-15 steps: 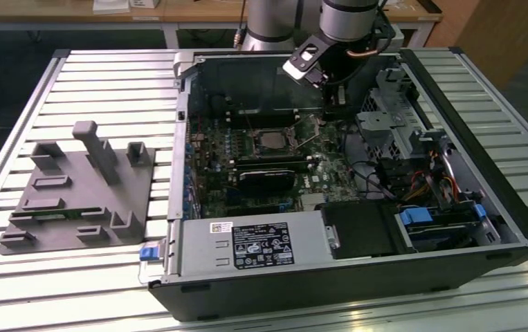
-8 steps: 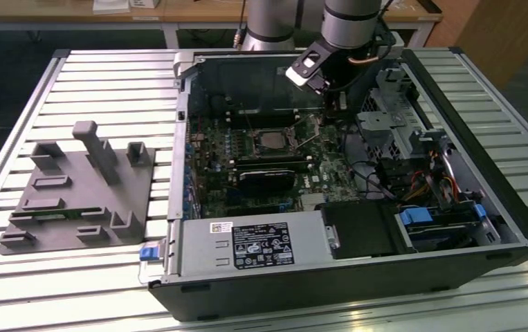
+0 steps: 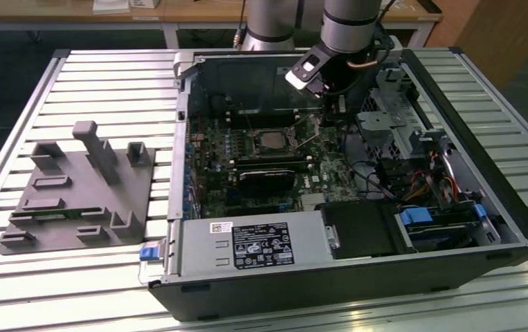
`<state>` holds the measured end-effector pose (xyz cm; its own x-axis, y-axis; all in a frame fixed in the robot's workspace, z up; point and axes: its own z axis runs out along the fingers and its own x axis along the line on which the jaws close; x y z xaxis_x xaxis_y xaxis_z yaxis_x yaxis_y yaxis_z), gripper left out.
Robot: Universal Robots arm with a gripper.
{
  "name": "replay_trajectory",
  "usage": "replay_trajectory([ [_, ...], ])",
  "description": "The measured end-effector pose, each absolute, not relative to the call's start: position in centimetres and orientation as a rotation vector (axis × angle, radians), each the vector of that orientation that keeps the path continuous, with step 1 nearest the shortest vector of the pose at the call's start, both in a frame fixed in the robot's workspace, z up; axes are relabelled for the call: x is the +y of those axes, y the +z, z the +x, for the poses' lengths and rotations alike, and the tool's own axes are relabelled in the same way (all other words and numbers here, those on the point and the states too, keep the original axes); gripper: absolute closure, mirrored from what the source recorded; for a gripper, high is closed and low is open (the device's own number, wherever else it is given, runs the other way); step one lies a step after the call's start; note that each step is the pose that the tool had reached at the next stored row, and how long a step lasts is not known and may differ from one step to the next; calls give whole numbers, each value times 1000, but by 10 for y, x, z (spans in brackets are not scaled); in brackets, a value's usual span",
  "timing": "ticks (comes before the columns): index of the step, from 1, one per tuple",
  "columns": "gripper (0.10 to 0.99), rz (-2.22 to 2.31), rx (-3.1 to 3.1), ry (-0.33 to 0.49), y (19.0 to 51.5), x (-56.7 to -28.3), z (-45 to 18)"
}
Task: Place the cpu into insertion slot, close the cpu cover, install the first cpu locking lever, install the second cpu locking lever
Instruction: 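Close the cpu cover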
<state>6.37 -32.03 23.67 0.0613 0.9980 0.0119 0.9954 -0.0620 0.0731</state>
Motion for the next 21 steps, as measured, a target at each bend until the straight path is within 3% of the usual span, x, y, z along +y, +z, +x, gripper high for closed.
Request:
replay_trajectory([
  [11, 980, 2285, 2147, 28, 236, -320, 64],
  [21, 980, 2348, 2206, -126, 235, -320, 66],
])
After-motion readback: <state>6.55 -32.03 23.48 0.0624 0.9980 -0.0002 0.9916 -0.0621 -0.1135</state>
